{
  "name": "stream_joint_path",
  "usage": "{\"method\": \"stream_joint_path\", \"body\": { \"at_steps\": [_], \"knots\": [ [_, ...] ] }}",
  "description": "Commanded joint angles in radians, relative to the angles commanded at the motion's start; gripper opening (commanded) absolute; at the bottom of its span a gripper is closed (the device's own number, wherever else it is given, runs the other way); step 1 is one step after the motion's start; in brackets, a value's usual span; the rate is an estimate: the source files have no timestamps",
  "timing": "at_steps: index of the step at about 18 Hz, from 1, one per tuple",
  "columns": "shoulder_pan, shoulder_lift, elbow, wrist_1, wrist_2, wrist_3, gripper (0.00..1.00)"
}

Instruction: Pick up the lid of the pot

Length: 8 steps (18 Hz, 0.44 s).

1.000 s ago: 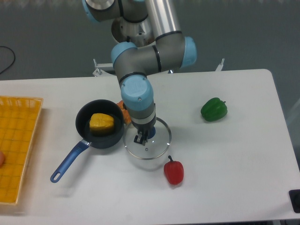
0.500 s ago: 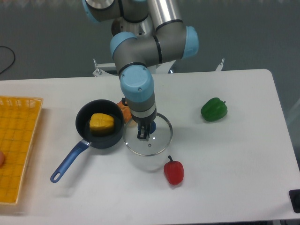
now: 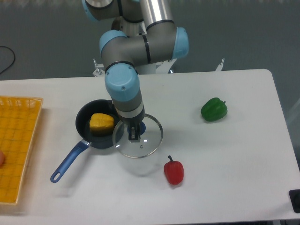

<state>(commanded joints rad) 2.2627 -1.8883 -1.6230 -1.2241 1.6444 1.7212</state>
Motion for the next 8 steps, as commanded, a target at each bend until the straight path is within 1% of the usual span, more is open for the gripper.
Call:
{"method": "stream_joint_path", "body": {
  "at_steps": [8],
  "knots": [
    [-0.006, -0.002, 0.002, -0.003, 0.0, -0.015, 0.43]
  ]
}}
